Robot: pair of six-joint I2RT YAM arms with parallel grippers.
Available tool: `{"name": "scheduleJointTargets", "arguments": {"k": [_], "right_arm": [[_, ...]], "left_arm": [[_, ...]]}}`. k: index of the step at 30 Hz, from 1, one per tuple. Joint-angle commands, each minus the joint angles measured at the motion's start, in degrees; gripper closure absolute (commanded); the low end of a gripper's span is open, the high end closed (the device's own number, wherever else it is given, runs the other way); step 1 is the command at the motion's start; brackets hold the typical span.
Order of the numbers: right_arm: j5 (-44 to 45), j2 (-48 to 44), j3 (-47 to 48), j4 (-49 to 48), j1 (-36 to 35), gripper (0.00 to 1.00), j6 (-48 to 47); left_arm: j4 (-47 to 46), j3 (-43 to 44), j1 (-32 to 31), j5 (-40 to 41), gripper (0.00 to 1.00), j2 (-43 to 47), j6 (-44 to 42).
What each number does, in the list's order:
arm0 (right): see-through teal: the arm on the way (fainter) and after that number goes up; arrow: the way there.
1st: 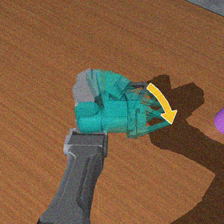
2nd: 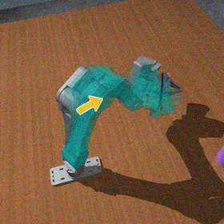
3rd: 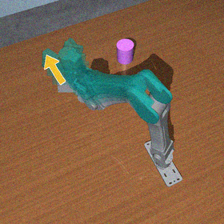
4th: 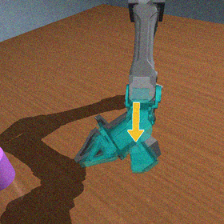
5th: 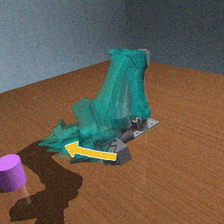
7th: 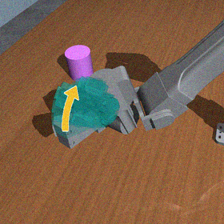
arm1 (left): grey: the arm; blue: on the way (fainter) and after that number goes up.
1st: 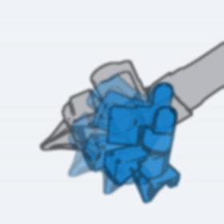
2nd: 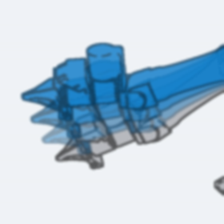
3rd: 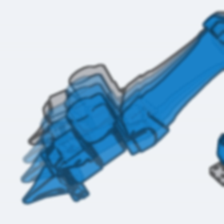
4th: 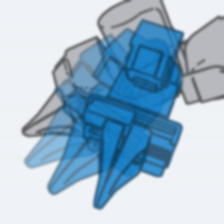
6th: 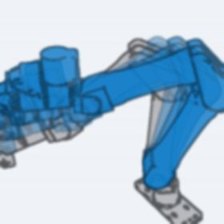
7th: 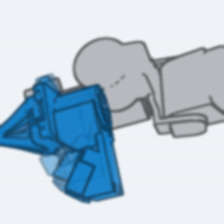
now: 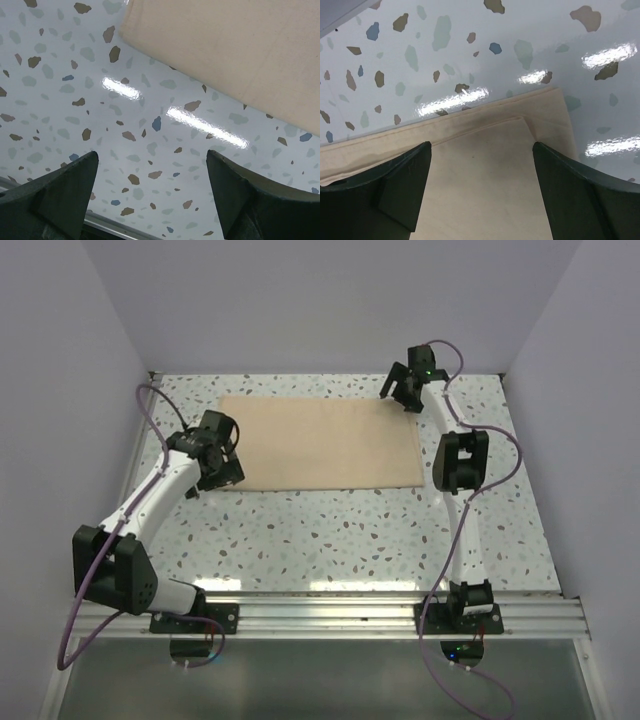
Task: Open and lay out the surgical kit
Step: Open the surgical kit at the center of the board.
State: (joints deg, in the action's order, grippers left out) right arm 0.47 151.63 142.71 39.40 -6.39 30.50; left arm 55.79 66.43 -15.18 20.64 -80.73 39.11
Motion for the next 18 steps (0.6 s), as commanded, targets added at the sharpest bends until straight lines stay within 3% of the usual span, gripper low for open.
{"name": "scheduleJointTargets", "arguments": {"k": [1, 12, 18], "right_arm": [[1.2, 0.15, 1.43, -1.87, 0.68, 0.14, -0.35], [6.21, -0.63, -0.6, -3.09, 2.0, 0.14, -1.41], [2.96, 0.07, -0.68, -5.03, 2.09, 0.16, 0.26]], "left_arm": [[2.21, -0.95, -0.03, 1.77, 0.07, 2.07, 2.98], [3.62, -2.27, -0.03, 1.51, 0.09, 3.21, 5.36], [4.5, -2.98, -0.11, 1.94, 0.09, 4.44, 6.5]]}}
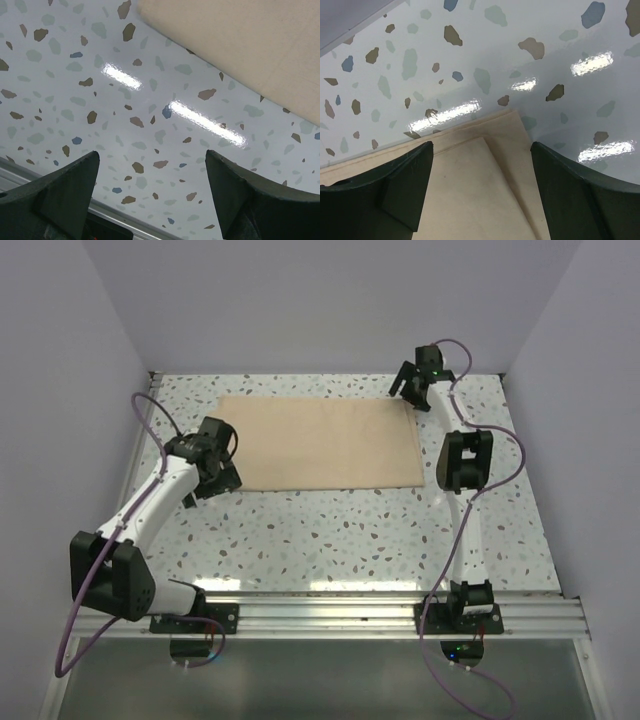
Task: Open and lay out the surgical kit
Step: Open the surgical kit at the center of the board.
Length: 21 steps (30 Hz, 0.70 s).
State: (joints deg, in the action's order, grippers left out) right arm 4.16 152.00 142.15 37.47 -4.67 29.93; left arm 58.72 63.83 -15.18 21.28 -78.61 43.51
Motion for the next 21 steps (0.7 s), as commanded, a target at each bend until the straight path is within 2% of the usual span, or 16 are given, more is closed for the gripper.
{"name": "scheduleJointTargets", "arguments": {"k": [1, 15, 21], "right_arm": [[-1.17, -0.3, -0.46, -3.28, 0.1, 0.18, 0.92], [-3.02, -1.97, -1.34, -3.55, -2.45, 0.18, 0.22], [2.42, -4.61, -1.52, -1.09, -3.24, 0.2, -1.01]], "left_arm": [[1.66, -0.46, -0.03, 1.4, 0.1, 2.41, 2.37], [1.31, -2.66, -0.03, 1.13, 0.1, 4.34, 3.43], [1.4, -3.1, -0.11, 1.22, 0.1, 4.69, 3.16]]}}
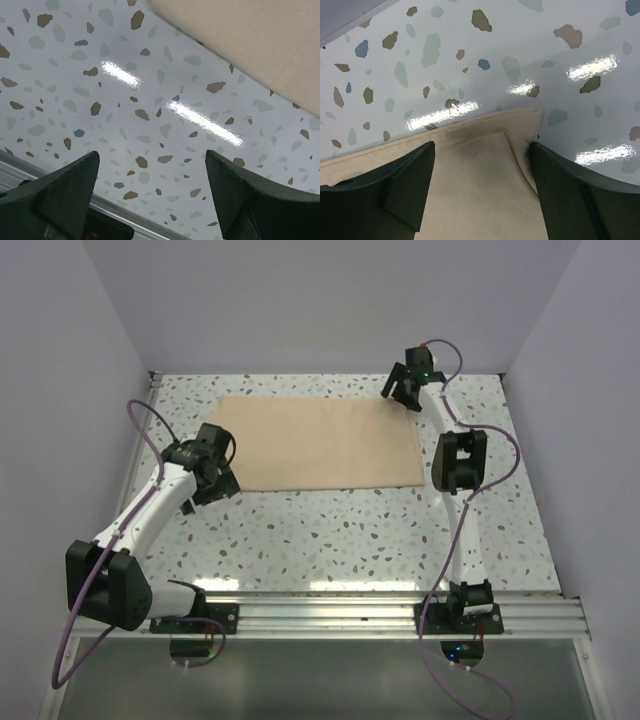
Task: Open and lay out the surgical kit
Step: Open the surgical kit at the center of the board.
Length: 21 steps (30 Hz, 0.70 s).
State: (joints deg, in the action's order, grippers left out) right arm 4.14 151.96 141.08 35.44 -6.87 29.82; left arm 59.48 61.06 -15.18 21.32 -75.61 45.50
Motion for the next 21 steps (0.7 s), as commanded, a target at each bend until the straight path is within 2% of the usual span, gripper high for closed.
{"name": "scheduleJointTargets", "arguments": {"k": [1, 5, 8, 15, 21], "right_arm": [[3.93, -5.44, -0.28, 1.82, -1.12, 0.2, -1.08], [15.25, -7.37, 2.27, 6.12, -0.77, 0.19, -2.75], [16.34, -8.87, 2.01, 6.66, -0.68, 0.18, -3.63], [3.71, -8.88, -0.8, 1.83, -0.51, 0.19, -3.02], [0.08, -6.33, -1.42, 0.33, -0.6, 0.2, -0.65]], "left_arm": [[0.63, -0.5, -0.03, 1.35, 0.1, 1.87, 1.26], [0.63, -0.85, -0.03, 1.53, 0.09, 2.49, 0.91], [0.02, -1.2, -0.03, 1.09, 0.09, 2.4, 0.21], [-1.74, -1.29, -0.03, 0.48, 0.09, 1.26, -1.37], [-1.57, -1.47, -0.03, 1.09, 0.09, 1.35, -2.17]]}}
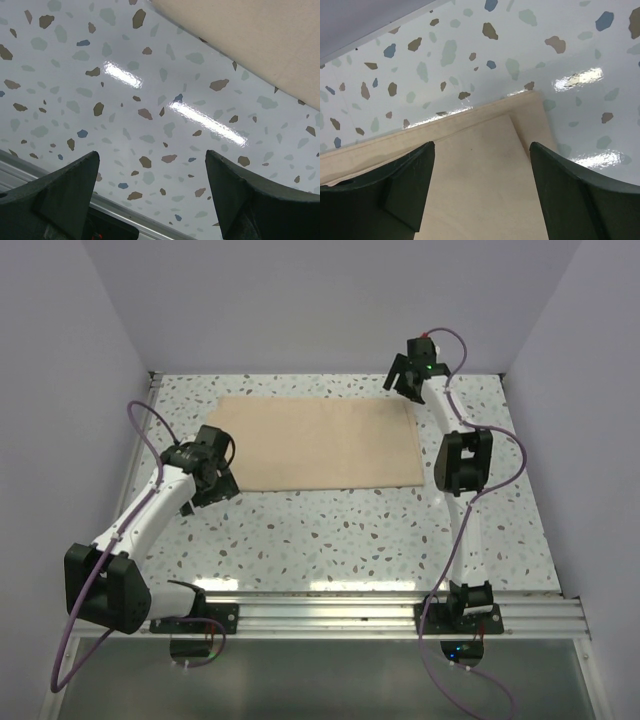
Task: Open and lay out the surgical kit
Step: Open the surgical kit at the center of the board.
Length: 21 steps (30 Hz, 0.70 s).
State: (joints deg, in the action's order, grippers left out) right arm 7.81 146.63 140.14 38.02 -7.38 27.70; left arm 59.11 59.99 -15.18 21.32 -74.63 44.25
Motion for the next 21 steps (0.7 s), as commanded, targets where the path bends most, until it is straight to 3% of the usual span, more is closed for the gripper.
{"name": "scheduleJointTargets", "arguments": {"k": [1, 21], "right_arm": [[-4.38, -0.56, -0.39, -2.51, -0.09, 0.2, 1.65], [-3.42, 1.91, -2.41, -2.86, -0.09, 0.22, 0.86]], "left_arm": [[-1.02, -0.4, -0.03, 1.18, 0.09, 0.62, -1.01], [-0.23, -2.33, -0.11, 1.71, 0.09, 2.47, -1.01]]}}
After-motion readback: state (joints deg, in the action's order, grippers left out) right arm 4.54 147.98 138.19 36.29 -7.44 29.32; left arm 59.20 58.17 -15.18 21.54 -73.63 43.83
